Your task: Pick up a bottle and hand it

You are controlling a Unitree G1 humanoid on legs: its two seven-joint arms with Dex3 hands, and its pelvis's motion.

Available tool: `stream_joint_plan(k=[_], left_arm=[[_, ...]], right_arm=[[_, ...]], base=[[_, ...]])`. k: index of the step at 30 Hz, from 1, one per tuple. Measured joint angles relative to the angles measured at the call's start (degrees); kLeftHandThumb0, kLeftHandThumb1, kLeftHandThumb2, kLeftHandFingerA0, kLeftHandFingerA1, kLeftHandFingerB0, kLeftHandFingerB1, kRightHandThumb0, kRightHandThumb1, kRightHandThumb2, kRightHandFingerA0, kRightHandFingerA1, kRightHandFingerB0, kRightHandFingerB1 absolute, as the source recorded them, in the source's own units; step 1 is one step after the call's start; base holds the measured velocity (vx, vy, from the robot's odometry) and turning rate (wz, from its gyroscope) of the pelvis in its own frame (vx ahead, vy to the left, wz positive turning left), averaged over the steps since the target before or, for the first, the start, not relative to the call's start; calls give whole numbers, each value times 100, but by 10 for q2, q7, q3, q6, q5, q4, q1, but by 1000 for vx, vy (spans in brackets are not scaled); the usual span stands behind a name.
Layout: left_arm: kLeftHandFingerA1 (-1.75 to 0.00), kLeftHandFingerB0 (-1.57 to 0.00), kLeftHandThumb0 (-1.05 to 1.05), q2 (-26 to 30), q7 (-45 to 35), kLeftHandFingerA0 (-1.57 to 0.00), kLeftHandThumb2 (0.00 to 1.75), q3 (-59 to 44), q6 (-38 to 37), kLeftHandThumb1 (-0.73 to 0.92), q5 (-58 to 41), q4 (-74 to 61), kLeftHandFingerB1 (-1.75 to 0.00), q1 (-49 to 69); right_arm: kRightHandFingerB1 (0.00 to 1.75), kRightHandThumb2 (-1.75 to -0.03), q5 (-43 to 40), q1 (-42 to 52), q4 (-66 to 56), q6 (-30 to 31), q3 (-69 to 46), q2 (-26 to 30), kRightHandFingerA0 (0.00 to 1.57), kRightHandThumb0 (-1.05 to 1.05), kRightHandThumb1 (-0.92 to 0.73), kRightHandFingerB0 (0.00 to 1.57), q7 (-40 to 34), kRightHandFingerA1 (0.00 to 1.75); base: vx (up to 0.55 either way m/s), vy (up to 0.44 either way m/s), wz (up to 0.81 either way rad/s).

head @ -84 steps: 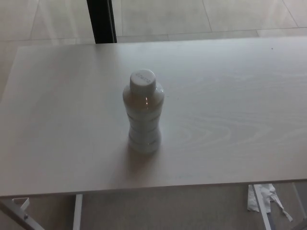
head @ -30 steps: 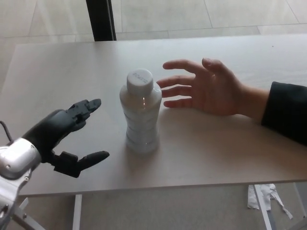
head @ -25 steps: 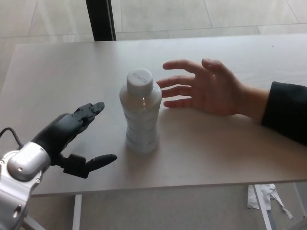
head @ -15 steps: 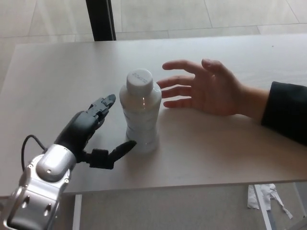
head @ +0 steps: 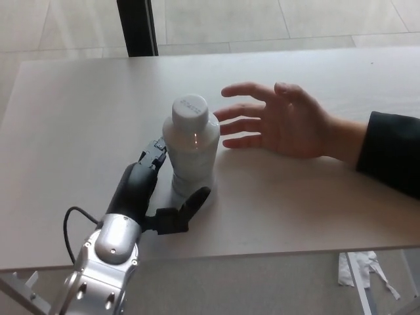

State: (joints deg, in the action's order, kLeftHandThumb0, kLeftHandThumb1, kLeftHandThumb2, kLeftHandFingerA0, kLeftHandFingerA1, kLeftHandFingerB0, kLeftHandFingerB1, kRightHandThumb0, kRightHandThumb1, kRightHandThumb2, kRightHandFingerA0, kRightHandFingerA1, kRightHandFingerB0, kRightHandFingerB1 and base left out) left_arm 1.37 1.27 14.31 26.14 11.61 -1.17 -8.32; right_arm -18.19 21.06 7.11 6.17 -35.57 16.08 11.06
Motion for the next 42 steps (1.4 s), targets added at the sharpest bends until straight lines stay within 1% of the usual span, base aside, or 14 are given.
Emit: stream_joint_plan(k=[1,11,13,17,23,24,27,29,32,35,37,39,40,42], left_arm=[[-24,0,-90,-2,5,0,91,4,0,52,5,1,-13,0],[-40,0,-72,-50,68,-1,69,2,-18,38,34,48,0,-17],[-47,0,-77,-63,86,0,74,-1,-24,41,40,65,0,-24],[-78,0,-67,-95,124,-20,70,-10,-31,39,47,95,0,-41],[-69,0,-61,-139,172,-43,69,-29,-42,38,51,145,0,-77],[-71,0,-56,-142,180,-49,54,-33,-44,46,51,156,0,-86],[-80,0,-51,-150,203,-67,55,-41,-52,47,50,182,0,-105],[-106,0,-48,-154,217,-87,78,-43,-60,54,50,199,0,-116],[-134,0,-17,-162,240,-100,66,-45,-71,85,51,224,-20,-130],[-147,-28,-11,-170,263,-108,75,-40,-87,91,52,250,-36,-141],[-157,-92,-3,-172,276,-102,99,-34,-100,74,52,264,-107,-144],[-175,-87,1,-173,287,-96,121,-27,-114,70,52,275,-153,-146],[-124,-111,1,-173,292,-118,130,-25,-121,73,52,280,-119,-146],[-124,-108,1,-173,300,-116,131,-21,-134,73,52,289,-119,-147]], right_arm=[[65,-91,0,-1,0,1,1,0,95,-85,-47,28,-1,105],[63,-61,-1,-6,-13,14,7,0,113,-79,-58,26,-2,157],[65,-88,-1,-6,-14,15,8,0,104,-80,-44,29,-2,123],[66,-60,-1,-6,-14,16,8,0,110,-80,-59,28,-2,145],[66,-58,-1,-8,-15,17,11,0,92,-79,-60,29,-2,114],[65,-92,-1,-8,-15,17,11,0,91,-80,-45,28,-2,103],[65,-91,-1,-9,-15,18,12,0,105,-78,-42,28,-2,116],[67,-58,-2,-9,-16,18,12,0,101,-81,-58,30,-2,114],[66,-90,-2,-11,-16,19,12,0,91,-86,-45,32,-2,100],[67,-58,-2,-14,-15,20,12,0,86,-81,-57,32,-2,97],[67,-91,-2,-15,-15,20,12,0,92,-84,-46,32,-3,103],[66,-91,-2,-15,-15,20,12,0,100,-77,-43,31,-3,109],[67,-58,-2,-15,-15,20,12,0,99,-77,-60,32,-3,122],[67,-59,-2,-14,-16,20,11,0,101,-77,-59,30,-3,126]], base=[[0,0,0],[0,0,0],[0,0,0],[0,0,0],[0,0,0],[0,0,0],[0,0,0],[0,0,0],[0,0,0],[0,0,0],[0,0,0],[0,0,0],[0,0,0],[0,0,0]])
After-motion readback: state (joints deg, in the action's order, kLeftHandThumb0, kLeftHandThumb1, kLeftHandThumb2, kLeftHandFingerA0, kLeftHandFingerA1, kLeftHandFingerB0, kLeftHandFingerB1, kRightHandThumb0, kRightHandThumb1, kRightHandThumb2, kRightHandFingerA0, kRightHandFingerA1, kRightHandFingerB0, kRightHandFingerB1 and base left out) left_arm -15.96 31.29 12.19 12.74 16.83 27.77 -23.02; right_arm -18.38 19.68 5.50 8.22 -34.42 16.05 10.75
